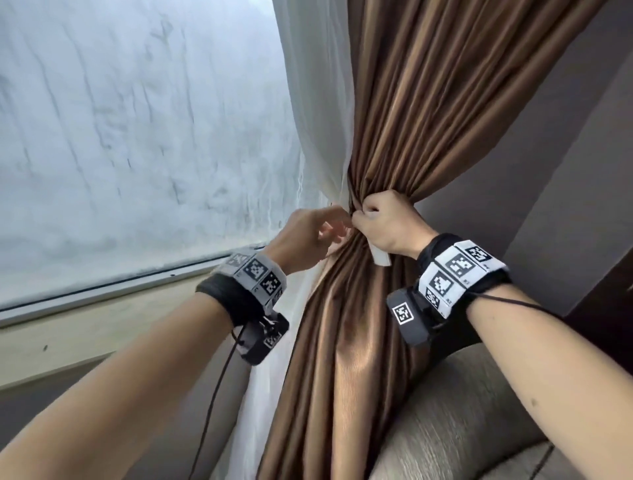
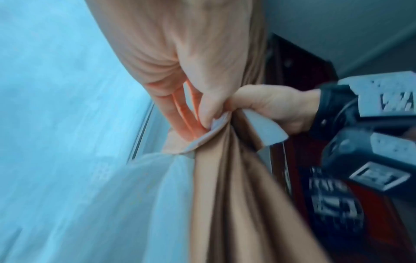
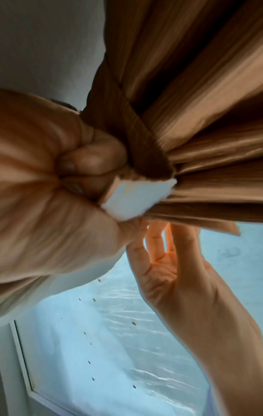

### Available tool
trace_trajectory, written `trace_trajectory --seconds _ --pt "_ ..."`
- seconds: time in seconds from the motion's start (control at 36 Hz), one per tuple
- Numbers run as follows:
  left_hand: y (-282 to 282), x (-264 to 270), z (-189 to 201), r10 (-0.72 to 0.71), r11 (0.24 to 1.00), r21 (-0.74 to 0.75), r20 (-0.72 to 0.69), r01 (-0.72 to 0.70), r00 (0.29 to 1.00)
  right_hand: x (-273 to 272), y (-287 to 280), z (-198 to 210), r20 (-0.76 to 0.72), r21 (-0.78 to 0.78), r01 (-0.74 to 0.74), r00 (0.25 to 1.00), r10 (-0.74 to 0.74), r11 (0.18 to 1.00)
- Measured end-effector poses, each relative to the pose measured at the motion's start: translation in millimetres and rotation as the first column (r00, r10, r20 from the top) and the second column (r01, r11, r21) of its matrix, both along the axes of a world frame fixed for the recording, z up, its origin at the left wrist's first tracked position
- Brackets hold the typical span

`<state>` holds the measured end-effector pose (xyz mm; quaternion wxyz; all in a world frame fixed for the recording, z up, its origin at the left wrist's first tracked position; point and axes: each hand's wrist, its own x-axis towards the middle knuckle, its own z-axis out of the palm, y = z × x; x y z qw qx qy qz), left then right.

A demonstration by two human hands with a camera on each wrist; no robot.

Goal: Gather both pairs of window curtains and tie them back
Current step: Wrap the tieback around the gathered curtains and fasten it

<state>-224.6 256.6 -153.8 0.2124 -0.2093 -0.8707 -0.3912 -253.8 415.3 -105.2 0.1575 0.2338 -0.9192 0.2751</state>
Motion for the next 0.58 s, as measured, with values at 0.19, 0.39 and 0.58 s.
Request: trace_trajectory --seconds 0.19,0.39,0.58 --pt "1.2 -21.7 22.0 -0.147 0.915 -0.402 -0.247 0.037 0.958 -4.9 24.1 -4.3 0.062 -0.077 -0.036 0.997 0.041 0.996" --pt "28.0 -34.7 24.7 -0.207 0.814 -0.581 -0.298 -0.005 0.932 -9.6 59.4 -1.3 0.199 -0.170 0.049 0.980 -0.014 0.984" --pt "54.7 -45.5 50.6 -0.128 0.685 -0.729 -0.130 -0.008 0.983 -13.1 72.1 -2.5 0.226 -0.195 0.116 0.972 -0.071 0.974"
